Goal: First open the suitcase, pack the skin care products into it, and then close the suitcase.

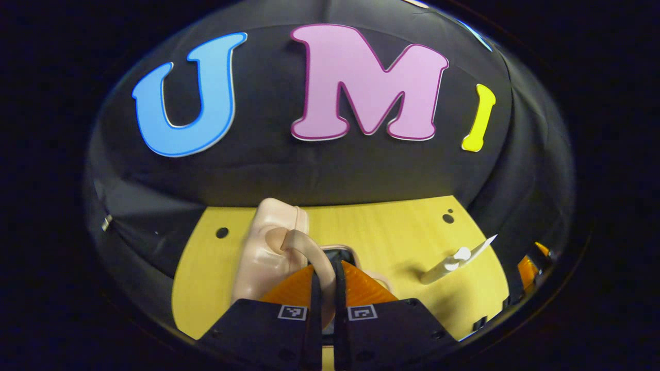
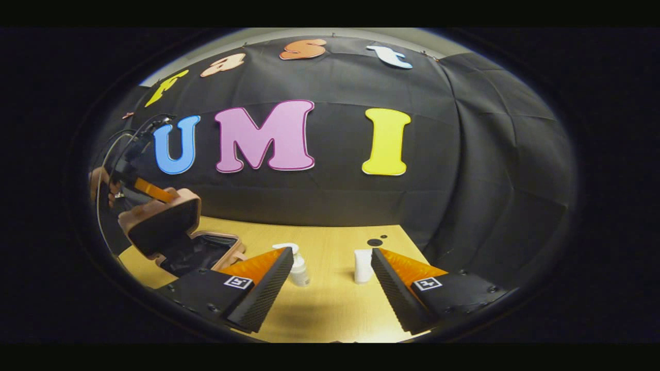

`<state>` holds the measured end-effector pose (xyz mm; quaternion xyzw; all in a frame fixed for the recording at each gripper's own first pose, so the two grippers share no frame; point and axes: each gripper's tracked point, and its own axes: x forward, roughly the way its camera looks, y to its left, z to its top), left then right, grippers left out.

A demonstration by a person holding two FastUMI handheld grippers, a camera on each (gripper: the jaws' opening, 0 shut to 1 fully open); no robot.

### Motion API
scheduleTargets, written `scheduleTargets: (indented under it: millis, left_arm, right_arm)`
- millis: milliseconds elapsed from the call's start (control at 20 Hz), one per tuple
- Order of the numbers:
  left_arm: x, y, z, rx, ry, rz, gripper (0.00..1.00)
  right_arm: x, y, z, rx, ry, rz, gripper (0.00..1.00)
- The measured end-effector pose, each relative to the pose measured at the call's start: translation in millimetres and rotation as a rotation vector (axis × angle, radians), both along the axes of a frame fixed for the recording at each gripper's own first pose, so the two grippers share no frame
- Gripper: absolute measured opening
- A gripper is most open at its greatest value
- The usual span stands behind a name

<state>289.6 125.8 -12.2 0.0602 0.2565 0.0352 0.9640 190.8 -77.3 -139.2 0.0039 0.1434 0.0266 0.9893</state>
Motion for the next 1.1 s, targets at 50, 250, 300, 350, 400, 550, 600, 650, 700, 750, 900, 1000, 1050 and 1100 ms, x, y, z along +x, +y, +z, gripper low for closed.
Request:
scheduleTargets:
  millis: [50, 250, 300, 350, 400, 550, 600, 650, 700, 750, 900, 1000, 1050, 1100]
  left_arm:
    - [1, 38, 7, 0.106, -0.021, 0.036, 0.14]
    - [4, 172, 5, 0.391, -0.041, 0.128, 0.12]
    - [4, 196, -3, 0.375, -0.044, 0.158, 0.12]
    - [10, 216, -13, 0.352, -0.051, 0.192, 0.12]
    - [11, 244, -21, 0.342, -0.064, 0.223, 0.11]
    - [20, 306, -68, 0.302, -0.045, 0.286, 0.11]
    - [21, 327, -92, 0.284, -0.03, 0.3, 0.11]
    - [23, 346, -118, 0.25, -0.015, 0.314, 0.11]
    - [26, 363, -145, 0.209, 0.014, 0.336, 0.11]
    - [29, 374, -166, 0.168, 0.027, 0.346, 0.11]
    - [27, 379, -218, 0.07, 0.07, 0.376, 0.12]
    - [22, 390, -230, 0.066, 0.081, 0.419, 0.15]
    - [19, 390, -234, 0.046, 0.086, 0.432, 0.25]
    - [13, 390, -231, 0.032, 0.081, 0.449, 0.42]
  right_arm:
    - [0, -2, -1, -0.029, 0.001, -0.007, 0.97]
    - [-4, -10, 1, -0.043, 0.022, -0.078, 0.97]
    - [-6, -10, 0, -0.046, 0.03, -0.102, 0.96]
    - [-6, -11, -2, -0.054, 0.035, -0.123, 0.97]
    - [-7, -9, -4, -0.064, 0.037, -0.139, 0.96]
    - [-6, 0, -13, -0.127, 0.039, -0.126, 0.97]
    - [-5, -2, -18, -0.154, 0.034, -0.124, 0.97]
    - [-3, -3, -26, -0.163, 0.038, -0.124, 0.97]
    - [-1, -5, -37, -0.158, 0.059, -0.128, 0.97]
    - [1, -5, -49, -0.143, 0.082, -0.133, 0.97]
    - [3, -7, -70, -0.103, 0.102, -0.169, 0.97]
    - [4, -8, -78, -0.101, 0.109, -0.179, 0.97]
    - [5, -8, -79, -0.105, 0.108, -0.175, 0.97]
    - [5, -7, -77, -0.111, 0.101, -0.169, 0.97]
